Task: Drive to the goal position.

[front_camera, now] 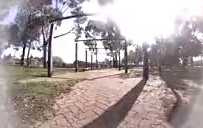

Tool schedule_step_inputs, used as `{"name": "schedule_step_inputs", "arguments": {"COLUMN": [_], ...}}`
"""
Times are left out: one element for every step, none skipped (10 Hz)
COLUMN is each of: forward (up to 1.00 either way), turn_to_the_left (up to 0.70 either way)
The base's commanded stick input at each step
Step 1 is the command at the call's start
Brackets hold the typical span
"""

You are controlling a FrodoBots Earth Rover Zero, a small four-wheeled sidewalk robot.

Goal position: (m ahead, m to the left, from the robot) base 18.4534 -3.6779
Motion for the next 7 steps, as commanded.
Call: {"name": "schedule_step_inputs", "arguments": {"forward": [1.0, 1.0, 1.0, 1.0, 1.0, 1.0, 1.0], "turn_to_the_left": [0.0, 0.0, 0.0, 0.0, 0.0, 0.0, 0.0]}}
